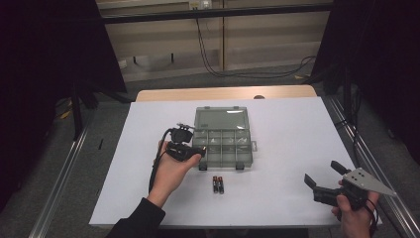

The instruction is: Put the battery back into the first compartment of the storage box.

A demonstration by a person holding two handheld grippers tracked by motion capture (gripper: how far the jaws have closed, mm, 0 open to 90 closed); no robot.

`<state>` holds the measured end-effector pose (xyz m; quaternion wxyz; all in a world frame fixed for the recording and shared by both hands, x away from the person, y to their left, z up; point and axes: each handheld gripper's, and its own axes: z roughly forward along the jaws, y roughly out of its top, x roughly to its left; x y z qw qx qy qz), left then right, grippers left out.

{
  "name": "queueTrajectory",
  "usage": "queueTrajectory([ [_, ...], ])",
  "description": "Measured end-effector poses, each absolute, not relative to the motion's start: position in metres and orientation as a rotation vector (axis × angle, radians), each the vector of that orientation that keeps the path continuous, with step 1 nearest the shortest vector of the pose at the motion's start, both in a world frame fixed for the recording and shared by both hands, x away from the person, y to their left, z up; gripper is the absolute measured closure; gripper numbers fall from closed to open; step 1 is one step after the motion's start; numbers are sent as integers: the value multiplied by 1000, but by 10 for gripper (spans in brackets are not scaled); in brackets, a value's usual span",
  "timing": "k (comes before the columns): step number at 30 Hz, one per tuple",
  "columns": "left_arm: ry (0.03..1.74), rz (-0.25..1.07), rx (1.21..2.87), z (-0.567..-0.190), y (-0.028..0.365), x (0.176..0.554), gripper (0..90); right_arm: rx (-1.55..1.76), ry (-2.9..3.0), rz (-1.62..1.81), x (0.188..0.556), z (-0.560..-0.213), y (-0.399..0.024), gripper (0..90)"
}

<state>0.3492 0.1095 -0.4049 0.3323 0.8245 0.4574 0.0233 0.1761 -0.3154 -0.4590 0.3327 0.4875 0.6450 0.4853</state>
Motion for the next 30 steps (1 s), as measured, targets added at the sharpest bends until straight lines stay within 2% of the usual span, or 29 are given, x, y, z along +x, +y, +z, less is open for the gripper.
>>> queueTrajectory([
  [23,1265,117,2112,-404,104,377,768,1272,1675,1265,176,-458,-316,12],
  [30,1292,94,2091,-408,103,385,768,1271,1675,1269,175,-458,-316,12],
])
